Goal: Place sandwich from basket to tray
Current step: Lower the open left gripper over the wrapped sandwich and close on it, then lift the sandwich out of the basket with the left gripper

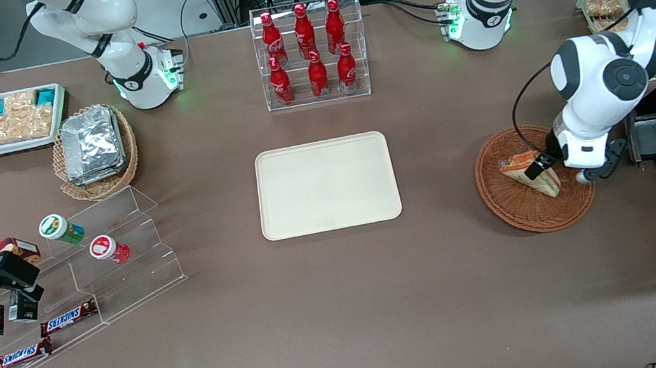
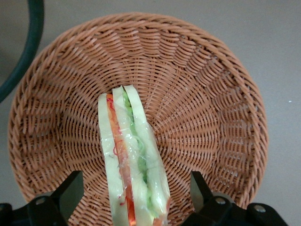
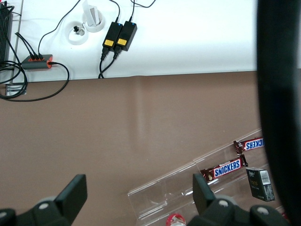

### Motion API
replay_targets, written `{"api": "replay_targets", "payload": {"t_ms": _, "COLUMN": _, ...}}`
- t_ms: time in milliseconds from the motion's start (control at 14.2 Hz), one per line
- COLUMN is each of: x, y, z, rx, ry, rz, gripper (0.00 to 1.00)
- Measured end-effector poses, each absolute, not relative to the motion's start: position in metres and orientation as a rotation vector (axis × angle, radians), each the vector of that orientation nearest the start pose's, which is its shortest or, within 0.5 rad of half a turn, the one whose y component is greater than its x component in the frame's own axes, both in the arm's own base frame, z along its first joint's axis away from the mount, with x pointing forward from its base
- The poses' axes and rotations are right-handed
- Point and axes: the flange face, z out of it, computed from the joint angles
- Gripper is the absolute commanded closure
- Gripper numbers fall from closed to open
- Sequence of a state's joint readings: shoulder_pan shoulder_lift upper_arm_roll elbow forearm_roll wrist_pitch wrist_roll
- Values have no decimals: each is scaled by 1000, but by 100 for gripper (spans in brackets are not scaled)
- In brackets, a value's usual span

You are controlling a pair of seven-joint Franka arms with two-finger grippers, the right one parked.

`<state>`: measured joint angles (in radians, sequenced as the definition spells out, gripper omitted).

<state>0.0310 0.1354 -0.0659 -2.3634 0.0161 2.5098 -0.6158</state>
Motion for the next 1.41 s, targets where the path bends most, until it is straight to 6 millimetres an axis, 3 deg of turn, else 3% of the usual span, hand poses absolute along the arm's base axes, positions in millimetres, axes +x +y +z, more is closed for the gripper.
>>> {"api": "replay_targets", "payload": {"t_ms": 353, "x": 502, "y": -18, "z": 245, "rx": -3022, "ry": -889, "rz": -26, "gripper": 0}}
{"api": "replay_targets", "payload": {"t_ms": 423, "x": 502, "y": -18, "z": 241, "rx": -3022, "ry": -890, "rz": -23, "gripper": 7}}
{"api": "replay_targets", "payload": {"t_ms": 564, "x": 501, "y": -18, "z": 235, "rx": -3016, "ry": -907, "rz": -14, "gripper": 49}}
{"api": "replay_targets", "payload": {"t_ms": 635, "x": 501, "y": -18, "z": 233, "rx": -3011, "ry": -923, "rz": -12, "gripper": 85}}
{"api": "replay_targets", "payload": {"t_ms": 705, "x": 501, "y": -18, "z": 232, "rx": -3009, "ry": -930, "rz": -10, "gripper": 100}}
{"api": "replay_targets", "payload": {"t_ms": 1128, "x": 502, "y": -18, "z": 238, "rx": -2997, "ry": -966, "rz": -12, "gripper": 100}}
{"api": "replay_targets", "payload": {"t_ms": 1410, "x": 506, "y": -18, "z": 277, "rx": -3017, "ry": -908, "rz": -54, "gripper": 100}}
